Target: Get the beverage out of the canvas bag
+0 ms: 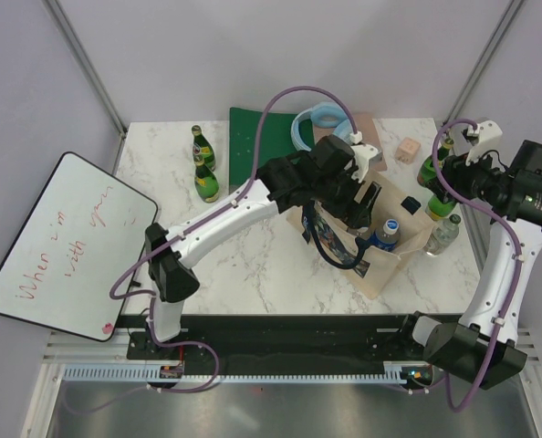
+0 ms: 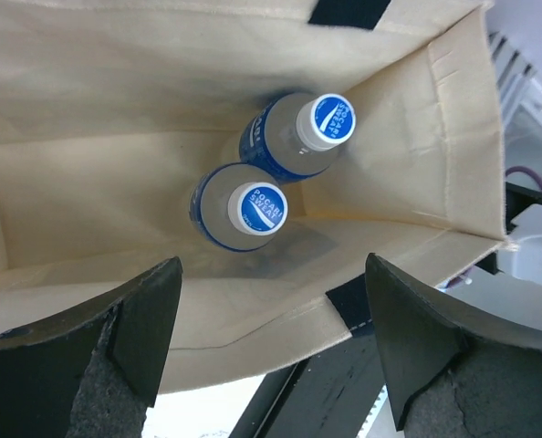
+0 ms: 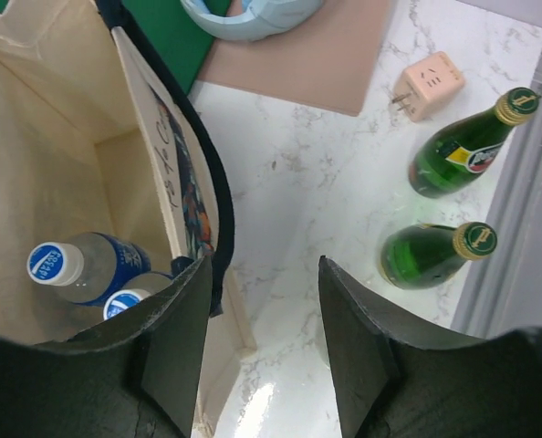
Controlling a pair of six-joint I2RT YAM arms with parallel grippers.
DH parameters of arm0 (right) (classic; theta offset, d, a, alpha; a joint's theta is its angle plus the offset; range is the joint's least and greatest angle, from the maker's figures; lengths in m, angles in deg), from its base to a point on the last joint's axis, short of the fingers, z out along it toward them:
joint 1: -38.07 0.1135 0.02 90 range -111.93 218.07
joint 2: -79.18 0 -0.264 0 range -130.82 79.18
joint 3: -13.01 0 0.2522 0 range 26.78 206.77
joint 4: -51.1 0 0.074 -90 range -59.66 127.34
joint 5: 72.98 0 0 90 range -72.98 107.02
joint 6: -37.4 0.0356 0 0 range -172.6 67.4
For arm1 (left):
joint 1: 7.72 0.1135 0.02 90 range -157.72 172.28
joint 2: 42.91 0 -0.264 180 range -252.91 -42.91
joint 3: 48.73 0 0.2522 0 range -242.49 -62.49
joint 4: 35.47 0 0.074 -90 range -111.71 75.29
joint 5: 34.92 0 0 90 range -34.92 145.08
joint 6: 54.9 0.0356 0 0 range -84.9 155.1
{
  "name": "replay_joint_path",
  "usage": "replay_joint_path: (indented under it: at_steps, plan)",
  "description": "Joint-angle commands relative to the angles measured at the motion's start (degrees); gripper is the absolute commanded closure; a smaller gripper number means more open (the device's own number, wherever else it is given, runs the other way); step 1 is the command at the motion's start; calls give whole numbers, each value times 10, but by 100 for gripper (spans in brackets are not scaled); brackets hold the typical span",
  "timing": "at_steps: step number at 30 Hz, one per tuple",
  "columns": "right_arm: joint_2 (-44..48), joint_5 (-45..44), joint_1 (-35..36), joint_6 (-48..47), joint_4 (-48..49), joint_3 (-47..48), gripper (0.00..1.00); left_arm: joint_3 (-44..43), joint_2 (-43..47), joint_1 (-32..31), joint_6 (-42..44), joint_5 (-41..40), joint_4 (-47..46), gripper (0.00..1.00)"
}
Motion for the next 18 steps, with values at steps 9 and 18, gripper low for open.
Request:
replay_joint_path:
  at_steps: [9,18]
  plan:
    - [-1,47,19,34,-4,14,43,-69,-68,-46,-7,-101,53,15]
    - [3,52,31,56,10,7,43,-91,-106,-59,-22,-173,65,17]
